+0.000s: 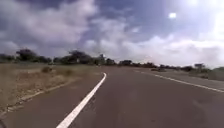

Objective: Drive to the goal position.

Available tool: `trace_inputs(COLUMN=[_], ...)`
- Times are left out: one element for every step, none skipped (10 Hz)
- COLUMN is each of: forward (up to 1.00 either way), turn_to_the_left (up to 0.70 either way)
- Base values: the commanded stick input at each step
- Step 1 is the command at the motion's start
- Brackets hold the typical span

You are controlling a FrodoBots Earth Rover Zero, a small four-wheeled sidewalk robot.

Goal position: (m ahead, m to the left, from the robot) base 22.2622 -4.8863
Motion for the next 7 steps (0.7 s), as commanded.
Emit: trace_inputs(forward=[1.00, 1.00, 1.00, 1.00, 1.00, 1.00, 1.00], turn_to_the_left=[-0.06, 0.00, 0.00, 0.00, 0.00, 0.00, 0.00])
